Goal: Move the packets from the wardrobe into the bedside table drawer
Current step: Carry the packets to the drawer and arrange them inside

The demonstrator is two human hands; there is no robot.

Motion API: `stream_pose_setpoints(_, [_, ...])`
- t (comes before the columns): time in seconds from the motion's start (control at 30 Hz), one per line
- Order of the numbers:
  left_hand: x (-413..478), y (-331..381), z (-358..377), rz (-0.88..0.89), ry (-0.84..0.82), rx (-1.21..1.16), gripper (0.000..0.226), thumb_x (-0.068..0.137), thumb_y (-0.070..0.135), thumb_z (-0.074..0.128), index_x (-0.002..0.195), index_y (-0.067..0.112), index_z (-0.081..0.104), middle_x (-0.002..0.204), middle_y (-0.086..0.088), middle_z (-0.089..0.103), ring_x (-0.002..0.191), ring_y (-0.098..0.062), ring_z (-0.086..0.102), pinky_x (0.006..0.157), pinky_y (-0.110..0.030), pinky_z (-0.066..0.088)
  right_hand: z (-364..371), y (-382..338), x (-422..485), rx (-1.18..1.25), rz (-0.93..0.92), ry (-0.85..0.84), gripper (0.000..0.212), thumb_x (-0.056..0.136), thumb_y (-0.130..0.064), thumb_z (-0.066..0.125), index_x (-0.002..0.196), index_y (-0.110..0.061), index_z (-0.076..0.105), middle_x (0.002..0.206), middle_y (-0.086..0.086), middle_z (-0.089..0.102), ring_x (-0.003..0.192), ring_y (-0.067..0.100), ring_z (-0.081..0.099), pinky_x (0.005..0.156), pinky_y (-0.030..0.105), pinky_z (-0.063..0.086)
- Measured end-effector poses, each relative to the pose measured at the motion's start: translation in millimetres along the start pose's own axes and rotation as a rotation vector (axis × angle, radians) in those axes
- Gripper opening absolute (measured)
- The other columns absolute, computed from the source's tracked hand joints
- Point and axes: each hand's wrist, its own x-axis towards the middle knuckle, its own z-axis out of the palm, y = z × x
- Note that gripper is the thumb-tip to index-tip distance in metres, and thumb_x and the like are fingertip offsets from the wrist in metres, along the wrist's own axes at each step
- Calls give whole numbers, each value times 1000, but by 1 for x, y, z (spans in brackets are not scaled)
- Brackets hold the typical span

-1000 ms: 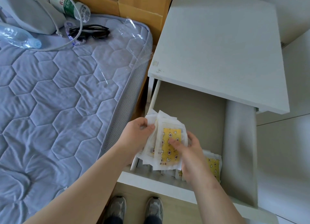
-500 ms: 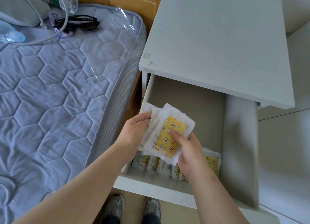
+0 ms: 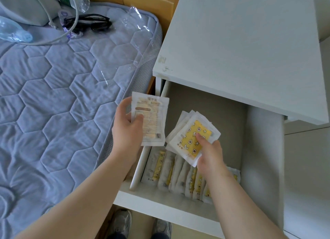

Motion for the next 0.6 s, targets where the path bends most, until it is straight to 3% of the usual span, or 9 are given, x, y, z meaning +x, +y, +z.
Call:
stream_pose_setpoints(0.07, [10,0,-5,-56,79,-94,40,94,4,48,106,42,49,104,8,66,95,-15,65,73,-34,56,8,3,15,-44,0,38,27,90,-11,62,115,-16,56,98,1,67,80,17,65,56,32,51])
stream_pose_setpoints(0.17, [22,-6,-13,-164,115,-219,42,93,2,49,126,27,50,116,-3,65,101,-25,65,86,-50,54,21,10,37,-87,-7,60,22,90,-9,63,110,-14,56,98,5,67,78,19,65,61,34,54])
stream_pose_setpoints(0.3, [30,-18,-20,-248,86,-297,35,93,1,50,109,32,55,112,-4,66,97,-25,66,86,-49,54,40,18,59,-143,-42,46,26,88,-7,64,109,-15,51,98,3,62,87,22,62,78,38,53])
stream_pose_setpoints(0.4, [34,-25,-21,-276,84,-340,34,93,0,51,106,31,56,108,-1,66,96,-25,66,87,-51,53,49,25,72,-258,-101,71,40,88,-6,63,124,-11,47,113,8,58,105,26,58,93,38,48])
stream_pose_setpoints(0.53, [38,-27,-19,-273,70,-365,34,93,-1,49,117,24,56,97,5,66,94,-22,66,88,-49,53,47,30,87,-401,-134,158,33,88,-4,60,120,-8,53,114,13,61,91,24,56,77,31,47])
stream_pose_setpoints(0.6, [38,-26,-18,-274,57,-378,37,93,-1,49,122,21,55,95,6,67,91,-21,66,85,-47,54,44,31,93,-450,-117,185,30,88,-4,59,118,-5,54,115,15,62,89,26,57,76,32,49])
